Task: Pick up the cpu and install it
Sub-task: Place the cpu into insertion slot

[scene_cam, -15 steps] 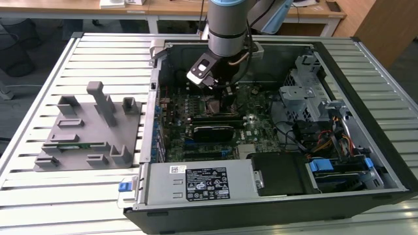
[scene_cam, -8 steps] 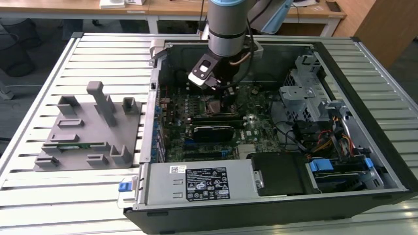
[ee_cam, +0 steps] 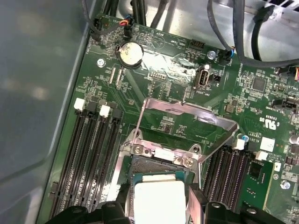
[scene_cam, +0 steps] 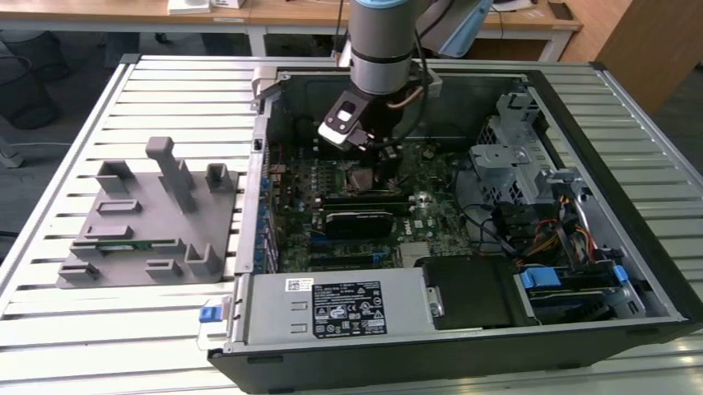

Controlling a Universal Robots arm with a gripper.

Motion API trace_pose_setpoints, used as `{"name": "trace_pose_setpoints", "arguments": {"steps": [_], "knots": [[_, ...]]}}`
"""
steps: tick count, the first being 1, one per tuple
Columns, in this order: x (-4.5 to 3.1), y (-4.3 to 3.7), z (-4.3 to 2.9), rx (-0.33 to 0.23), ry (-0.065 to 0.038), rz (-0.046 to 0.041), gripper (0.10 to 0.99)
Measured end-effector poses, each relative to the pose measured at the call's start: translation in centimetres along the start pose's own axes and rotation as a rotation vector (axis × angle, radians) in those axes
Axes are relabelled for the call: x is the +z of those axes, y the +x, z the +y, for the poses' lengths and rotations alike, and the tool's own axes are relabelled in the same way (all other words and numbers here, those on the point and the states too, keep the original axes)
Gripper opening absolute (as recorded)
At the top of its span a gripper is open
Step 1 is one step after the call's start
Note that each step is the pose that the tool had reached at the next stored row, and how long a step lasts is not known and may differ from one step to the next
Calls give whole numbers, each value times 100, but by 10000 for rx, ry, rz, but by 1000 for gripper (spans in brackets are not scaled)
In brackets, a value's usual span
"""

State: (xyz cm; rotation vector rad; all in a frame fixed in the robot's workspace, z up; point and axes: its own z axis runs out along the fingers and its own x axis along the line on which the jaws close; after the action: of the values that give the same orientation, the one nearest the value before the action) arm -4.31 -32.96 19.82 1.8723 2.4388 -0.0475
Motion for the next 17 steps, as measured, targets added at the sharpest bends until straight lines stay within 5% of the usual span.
{"name": "trace_pose_setpoints", "arguments": {"steps": [13, 17], "knots": [[30, 3, -2, -393, -29, 6, 604], [31, 3, -2, -393, -29, 6, 518]]}}
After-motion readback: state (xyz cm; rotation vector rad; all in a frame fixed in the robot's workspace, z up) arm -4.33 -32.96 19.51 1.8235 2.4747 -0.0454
